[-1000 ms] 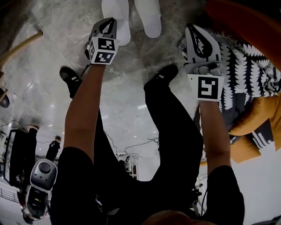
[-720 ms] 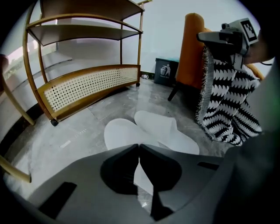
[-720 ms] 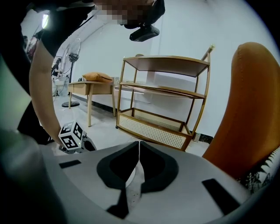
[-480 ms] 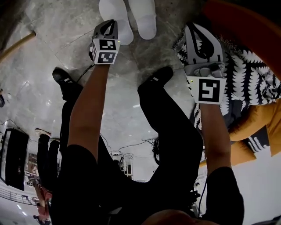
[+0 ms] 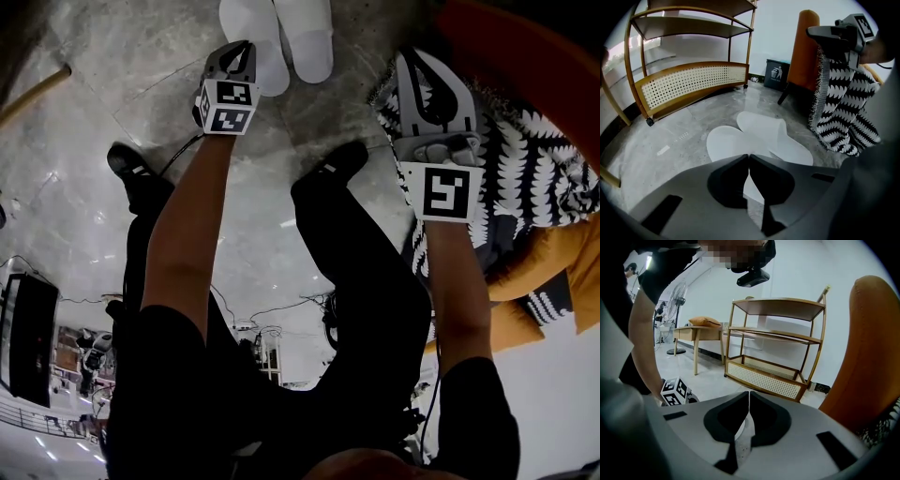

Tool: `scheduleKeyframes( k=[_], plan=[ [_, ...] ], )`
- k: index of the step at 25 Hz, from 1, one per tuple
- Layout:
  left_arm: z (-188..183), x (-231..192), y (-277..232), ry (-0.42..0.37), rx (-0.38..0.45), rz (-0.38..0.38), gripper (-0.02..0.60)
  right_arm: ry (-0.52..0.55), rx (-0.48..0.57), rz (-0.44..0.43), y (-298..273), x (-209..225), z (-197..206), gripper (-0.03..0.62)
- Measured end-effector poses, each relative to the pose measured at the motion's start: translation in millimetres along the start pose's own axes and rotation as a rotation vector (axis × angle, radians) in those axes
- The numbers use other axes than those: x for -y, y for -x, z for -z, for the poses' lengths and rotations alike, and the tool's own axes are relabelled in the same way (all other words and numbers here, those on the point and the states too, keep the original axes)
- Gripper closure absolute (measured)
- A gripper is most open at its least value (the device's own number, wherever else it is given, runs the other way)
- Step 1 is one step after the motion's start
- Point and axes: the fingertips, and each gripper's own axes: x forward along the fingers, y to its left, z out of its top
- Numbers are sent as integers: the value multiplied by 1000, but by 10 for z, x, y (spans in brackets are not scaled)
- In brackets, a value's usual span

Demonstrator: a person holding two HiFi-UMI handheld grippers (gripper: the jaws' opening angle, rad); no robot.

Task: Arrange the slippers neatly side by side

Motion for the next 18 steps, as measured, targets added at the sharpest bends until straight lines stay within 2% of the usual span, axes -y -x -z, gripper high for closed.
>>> scheduleKeyframes(
  k=[6, 7, 8, 9, 15, 18],
  plan=[
    [-9, -82, 23, -33, -8, -5, 555, 5, 2, 2, -19, -53, -54, 560],
    [-4, -61, 19, -33, -11, 0, 512, 5, 1, 2, -12, -48, -42, 560],
    [0, -37, 26, -31, -12, 6, 438, 5, 0, 2, -4, -46, -35, 560],
    [0, -23, 48, -29, -12, 11, 411, 5, 0, 3, 1, -47, -39, 560],
    [-136, 47, 541, -69, 12, 56, 411, -8, 35, 28, 55, -117, -362, 560],
    [-415, 74, 1023, -104, 92, 79, 452, -11, 51, 37, 140, -186, -663, 560]
  ],
)
